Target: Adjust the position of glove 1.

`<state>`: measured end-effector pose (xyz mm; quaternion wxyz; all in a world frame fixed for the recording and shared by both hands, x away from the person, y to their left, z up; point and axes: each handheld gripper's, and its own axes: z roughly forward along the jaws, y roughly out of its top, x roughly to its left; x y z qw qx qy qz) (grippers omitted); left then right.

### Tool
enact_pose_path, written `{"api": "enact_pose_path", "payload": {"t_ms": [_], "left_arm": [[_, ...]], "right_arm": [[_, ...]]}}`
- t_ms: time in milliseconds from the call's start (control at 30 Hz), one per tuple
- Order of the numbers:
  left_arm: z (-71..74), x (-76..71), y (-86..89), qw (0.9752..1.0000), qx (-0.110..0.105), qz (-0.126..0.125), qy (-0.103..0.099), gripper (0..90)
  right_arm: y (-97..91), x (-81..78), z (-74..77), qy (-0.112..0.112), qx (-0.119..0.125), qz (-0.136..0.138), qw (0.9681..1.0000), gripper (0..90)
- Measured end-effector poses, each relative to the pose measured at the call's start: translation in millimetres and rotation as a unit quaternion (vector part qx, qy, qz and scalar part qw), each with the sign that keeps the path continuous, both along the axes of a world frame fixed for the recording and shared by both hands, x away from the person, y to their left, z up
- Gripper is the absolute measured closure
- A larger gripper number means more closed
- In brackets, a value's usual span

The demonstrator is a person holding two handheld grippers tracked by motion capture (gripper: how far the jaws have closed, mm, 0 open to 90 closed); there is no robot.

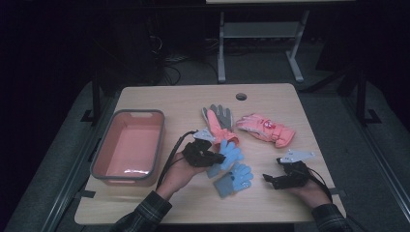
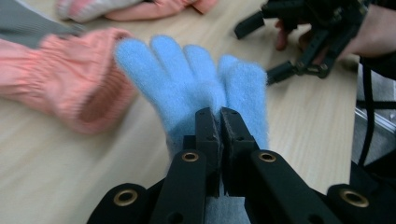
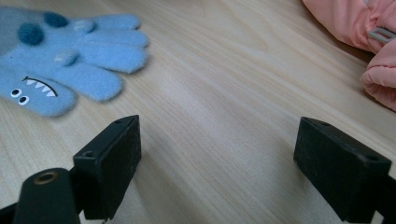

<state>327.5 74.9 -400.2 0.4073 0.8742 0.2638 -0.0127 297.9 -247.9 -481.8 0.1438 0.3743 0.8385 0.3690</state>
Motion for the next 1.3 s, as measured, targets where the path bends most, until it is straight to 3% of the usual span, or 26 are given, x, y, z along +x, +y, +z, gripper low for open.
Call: {"api": "enact_pose_path", "payload": {"t_ms": [433, 633, 967, 1133, 1233, 1300], "left_arm": [[-22.5, -14.9, -22.7, 0.9998, 0.011, 0.001, 0.014, 86.6], [-30.5, -18.2, -31.3, 0.9995, 0.029, -0.003, 0.012, 86.5], [-39.0, -19.5, -35.4, 0.9988, 0.047, -0.005, 0.015, 84.4], [-41.5, -21.1, -38.2, 0.9986, 0.051, -0.004, 0.014, 74.7], [-41.8, -20.8, -37.9, 0.9977, 0.065, -0.018, 0.003, 61.8], [-41.6, -22.4, -39.0, 0.9981, 0.059, -0.018, 0.0, 53.1]], "right_arm": [[-0.1, 0.1, 0.0, 0.0, 0.0, 0.0, 1.0, 14.2], [-0.1, 0.1, 0.0, 0.0, 0.0, 0.0, 1.0, 14.2], [-0.1, 0.1, 0.0, 0.0, 0.0, 0.001, 1.0, 14.2], [-0.1, 0.2, 0.0, -0.001, 0.0, 0.001, 1.0, 14.2], [-0.1, 0.1, 0.0, 0.0, 0.0, 0.001, 1.0, 14.2], [-0.1, 0.1, 0.0, 0.0, 0.0, 0.001, 1.0, 14.2]]}}
